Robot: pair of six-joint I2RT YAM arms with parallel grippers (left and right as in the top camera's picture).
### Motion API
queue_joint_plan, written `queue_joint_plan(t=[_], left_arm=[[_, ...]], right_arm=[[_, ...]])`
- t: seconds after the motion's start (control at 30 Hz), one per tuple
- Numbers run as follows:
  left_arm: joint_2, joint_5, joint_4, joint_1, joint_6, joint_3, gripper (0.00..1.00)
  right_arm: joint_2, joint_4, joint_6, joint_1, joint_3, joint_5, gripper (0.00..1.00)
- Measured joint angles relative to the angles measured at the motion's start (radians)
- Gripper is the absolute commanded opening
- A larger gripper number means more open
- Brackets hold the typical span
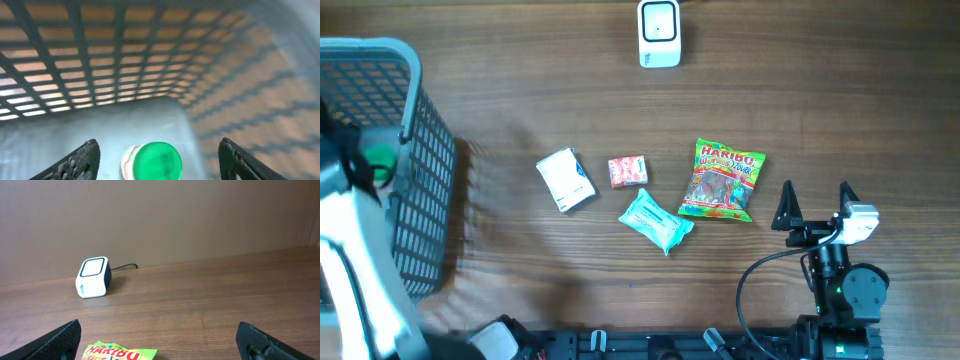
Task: Scan the item barcode
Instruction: 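Lower the left gripper onto the Knorr container and grasp it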
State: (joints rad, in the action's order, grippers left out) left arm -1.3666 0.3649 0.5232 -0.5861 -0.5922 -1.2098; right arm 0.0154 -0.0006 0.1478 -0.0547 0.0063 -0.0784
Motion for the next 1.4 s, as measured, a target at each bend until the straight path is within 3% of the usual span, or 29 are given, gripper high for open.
queue_joint_plan(t=[0.13, 0.2, 0.23, 0.37, 0.53, 0.83, 1.13, 1.4], left_arm=[[0.188, -0.151, -0.008, 0.0, -0.027, -0.002, 0.73], [0.286, -0.227, -0.019, 0.002, -0.04, -0.003, 0.94], [0.319, -0.245, -0.021, 0.002, -0.043, -0.004, 0.99], [0.391, -0.25, 0.031, 0.002, -0.064, -0.019, 1.0], [0.219, -0.205, 0.089, 0.002, -0.054, -0.021, 1.0], [-0.182, -0.202, -0.035, 0.002, 0.122, -0.021, 1.0], [-0.357, -0.26, -0.091, 0.002, 0.352, -0.021, 1.0], [-0.4, -0.311, -0.111, 0.002, 0.405, -0.021, 1.0]], right_arm=[[0.0, 0.0, 0.0, 0.0, 0.0, 0.0, 1.0], [0.0, 0.0, 0.0, 0.0, 0.0, 0.0, 1.0], [0.0, 0.0, 0.0, 0.0, 0.0, 0.0, 1.0], [0.0, 0.0, 0.0, 0.0, 0.0, 0.0, 1.0], [0.0, 0.0, 0.0, 0.0, 0.0, 0.0, 1.0], [0.0, 0.0, 0.0, 0.0, 0.0, 0.0, 1.0], [0.0, 0.0, 0.0, 0.0, 0.0, 0.0, 1.0], [0.0, 0.0, 0.0, 0.0, 0.0, 0.0, 1.0]])
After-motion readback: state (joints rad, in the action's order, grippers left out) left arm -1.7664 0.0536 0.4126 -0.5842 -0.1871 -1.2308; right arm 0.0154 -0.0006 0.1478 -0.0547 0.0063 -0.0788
